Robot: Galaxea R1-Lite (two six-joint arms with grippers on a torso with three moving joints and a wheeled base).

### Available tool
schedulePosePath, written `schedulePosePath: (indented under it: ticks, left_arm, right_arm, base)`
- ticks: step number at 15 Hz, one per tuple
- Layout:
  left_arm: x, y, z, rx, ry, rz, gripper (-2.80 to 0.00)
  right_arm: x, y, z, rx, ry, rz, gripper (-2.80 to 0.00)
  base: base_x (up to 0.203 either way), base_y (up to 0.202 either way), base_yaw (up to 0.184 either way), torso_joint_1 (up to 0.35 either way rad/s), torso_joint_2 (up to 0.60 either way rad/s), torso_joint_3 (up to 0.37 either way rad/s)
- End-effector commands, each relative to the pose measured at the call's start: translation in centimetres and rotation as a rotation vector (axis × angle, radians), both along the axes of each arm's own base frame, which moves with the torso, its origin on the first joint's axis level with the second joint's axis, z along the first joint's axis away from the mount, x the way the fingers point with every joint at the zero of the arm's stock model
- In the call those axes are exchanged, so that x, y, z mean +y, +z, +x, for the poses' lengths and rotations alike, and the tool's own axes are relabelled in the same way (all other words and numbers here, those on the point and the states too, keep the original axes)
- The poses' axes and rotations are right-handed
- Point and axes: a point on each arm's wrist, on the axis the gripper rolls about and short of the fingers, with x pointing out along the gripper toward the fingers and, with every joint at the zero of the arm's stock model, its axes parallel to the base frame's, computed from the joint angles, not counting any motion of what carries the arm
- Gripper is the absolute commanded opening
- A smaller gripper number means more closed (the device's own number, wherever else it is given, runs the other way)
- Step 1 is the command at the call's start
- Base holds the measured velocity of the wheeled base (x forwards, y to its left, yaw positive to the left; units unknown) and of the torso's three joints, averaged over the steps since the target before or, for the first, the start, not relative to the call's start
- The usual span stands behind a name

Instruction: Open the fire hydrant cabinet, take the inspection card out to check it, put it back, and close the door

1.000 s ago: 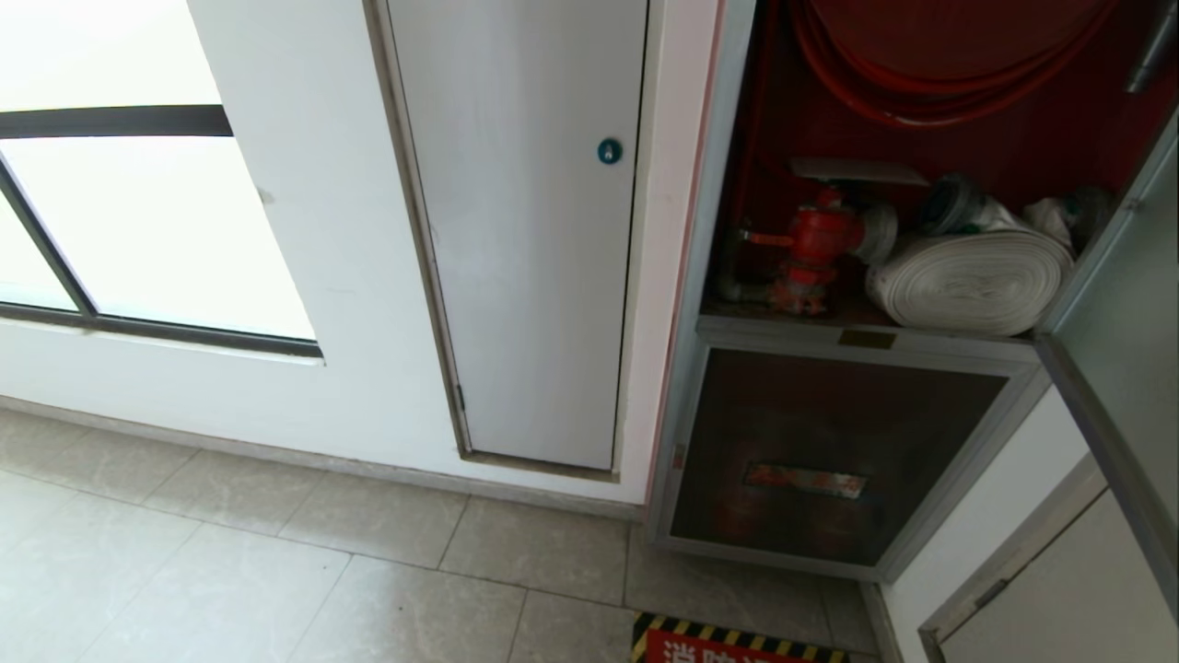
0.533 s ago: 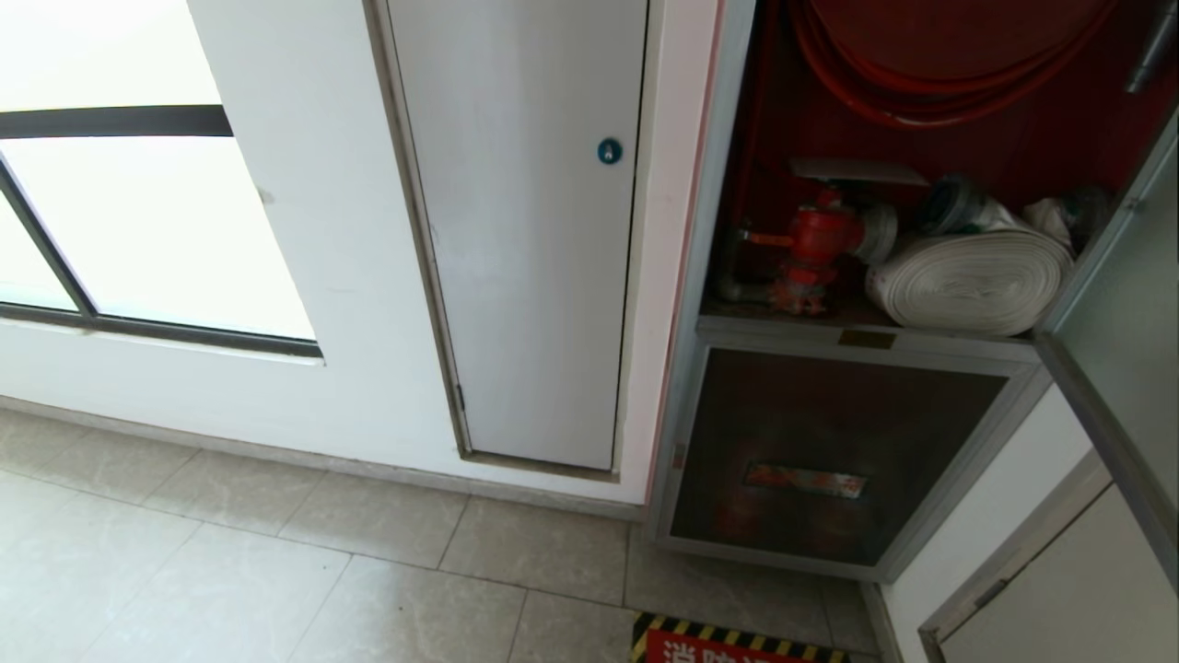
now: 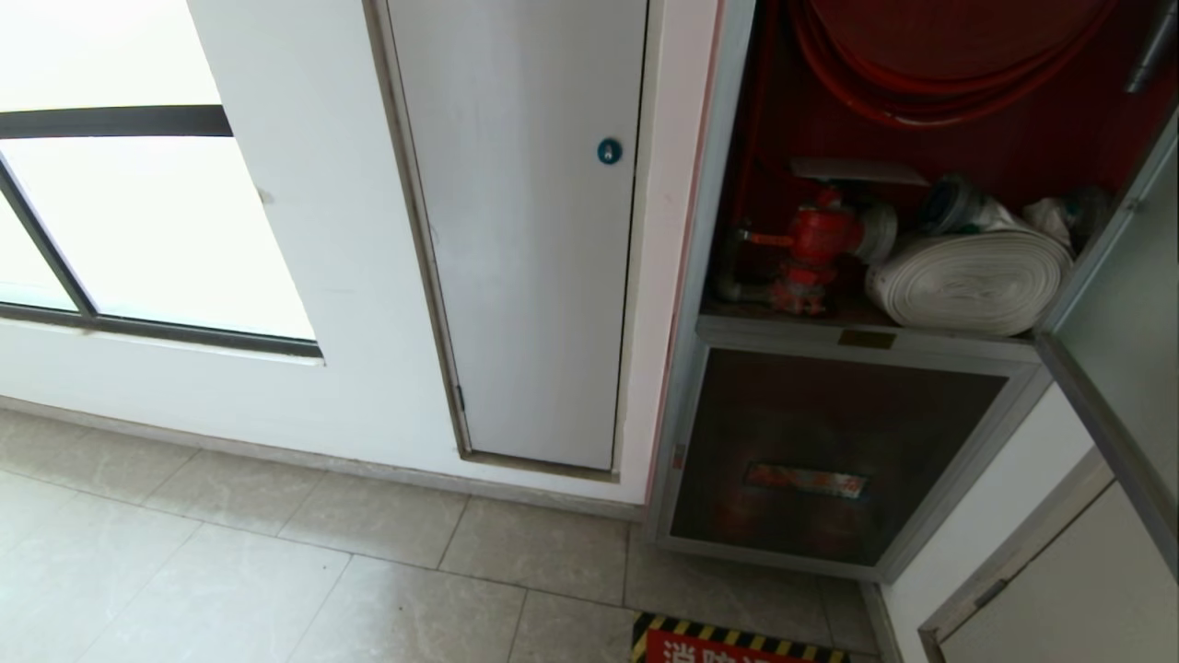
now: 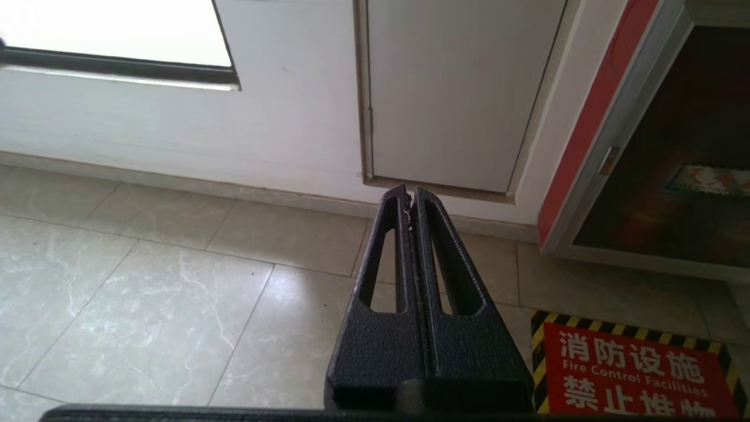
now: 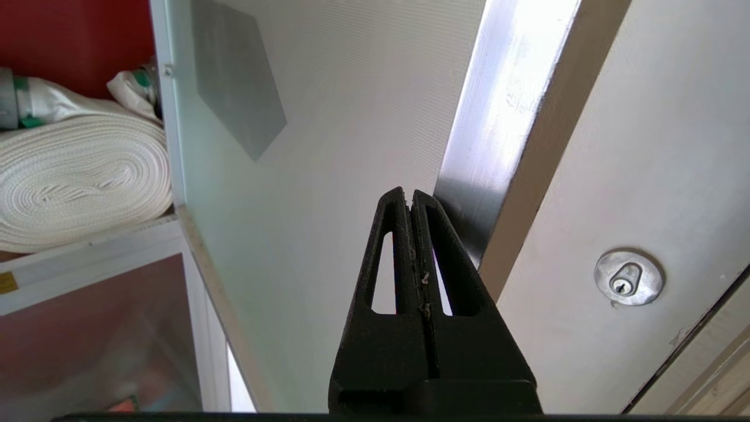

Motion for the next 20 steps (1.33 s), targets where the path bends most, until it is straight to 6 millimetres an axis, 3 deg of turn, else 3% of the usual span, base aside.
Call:
schedulePosePath:
  ticks: [1, 4, 11, 16, 20]
  left_arm:
    - [0.0, 0.0, 0.0, 0.001, 0.0, 0.0, -2.8]
    - [0.0, 0.0, 0.0, 0.001, 0.0, 0.0, -2.8]
    - [0.0, 0.0, 0.0, 0.001, 0.0, 0.0, -2.8]
    - [0.0, 0.0, 0.0, 0.001, 0.0, 0.0, -2.8]
    - [0.0, 0.0, 0.0, 0.001, 0.0, 0.0, -2.8]
  right_arm:
    - [-0.3, -0.1, -0.4, -0.006, -0.016, 0.001, -2.8]
    - [0.0, -0.5, -0.7, -0.002, -0.013, 0.003, -2.8]
    - [2.9, -1.8, -3.0, -0.007, 0.036, -0.018, -2.8]
    - [6.4, -3.5, -4.4, -0.044, 0.276, -0.051, -2.8]
    - [8.1, -4.9, -5.3, -0.063, 0.512, -0.055, -2.8]
  base:
    - [0.0, 0.0, 0.0, 0.0, 0.0, 0.0]
    - [0.0, 0.0, 0.0, 0.0, 0.0, 0.0]
    - [0.0, 0.0, 0.0, 0.0, 0.0, 0.0]
    - [0.0, 0.0, 0.0, 0.0, 0.0, 0.0]
    - [0.0, 0.0, 0.0, 0.0, 0.0, 0.0]
